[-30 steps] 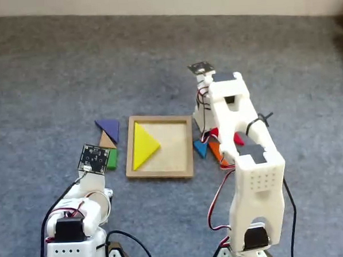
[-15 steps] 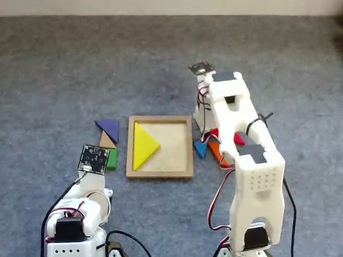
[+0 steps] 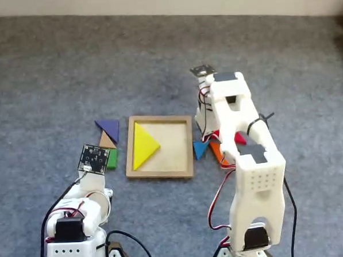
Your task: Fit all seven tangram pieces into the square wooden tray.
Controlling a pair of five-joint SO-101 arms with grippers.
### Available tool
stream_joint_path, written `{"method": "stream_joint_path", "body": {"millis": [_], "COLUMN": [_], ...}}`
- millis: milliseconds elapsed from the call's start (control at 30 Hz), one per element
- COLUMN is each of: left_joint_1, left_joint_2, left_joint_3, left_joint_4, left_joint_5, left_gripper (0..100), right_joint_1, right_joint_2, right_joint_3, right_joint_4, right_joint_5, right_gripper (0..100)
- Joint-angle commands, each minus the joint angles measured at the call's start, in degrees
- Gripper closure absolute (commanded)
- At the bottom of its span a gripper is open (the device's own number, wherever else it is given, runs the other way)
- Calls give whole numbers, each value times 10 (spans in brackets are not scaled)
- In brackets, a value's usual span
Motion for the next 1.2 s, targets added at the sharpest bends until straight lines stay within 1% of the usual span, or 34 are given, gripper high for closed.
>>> {"method": "stream_joint_path", "body": {"millis": [0, 133, 267, 333, 567, 667, 800, 867, 1067, 1167], "left_joint_1": [4, 4, 4, 4, 4, 4, 4, 4, 4, 4], "left_joint_2": [-18, -18, -18, -18, -18, -18, -18, -18, -18, -18], "left_joint_3": [11, 11, 11, 11, 11, 11, 11, 11, 11, 11], "left_joint_4": [2, 2, 2, 2, 2, 2, 2, 2, 2, 2], "left_joint_5": [-5, -5, -5, -5, -5, -5, -5, -5, -5, -5], "left_gripper": [994, 994, 994, 994, 994, 994, 994, 994, 994, 994], "right_joint_1": [12, 12, 12, 12, 23, 29, 28, 28, 26, 14], "right_joint_2": [-4, 1, 29, 33, 32, 3, -68, -91, -110, -110], "right_joint_3": [-34, -33, -36, -41, -60, -58, -54, -45, -30, -30], "right_joint_4": [4, 4, 4, 4, 10, 10, 8, 9, 8, 9], "right_joint_5": [7, 8, 37, 41, 43, 43, 43, 43, 44, 44], "right_gripper": [663, 667, 739, 759, 764, 765, 803, 807, 807, 807]}}
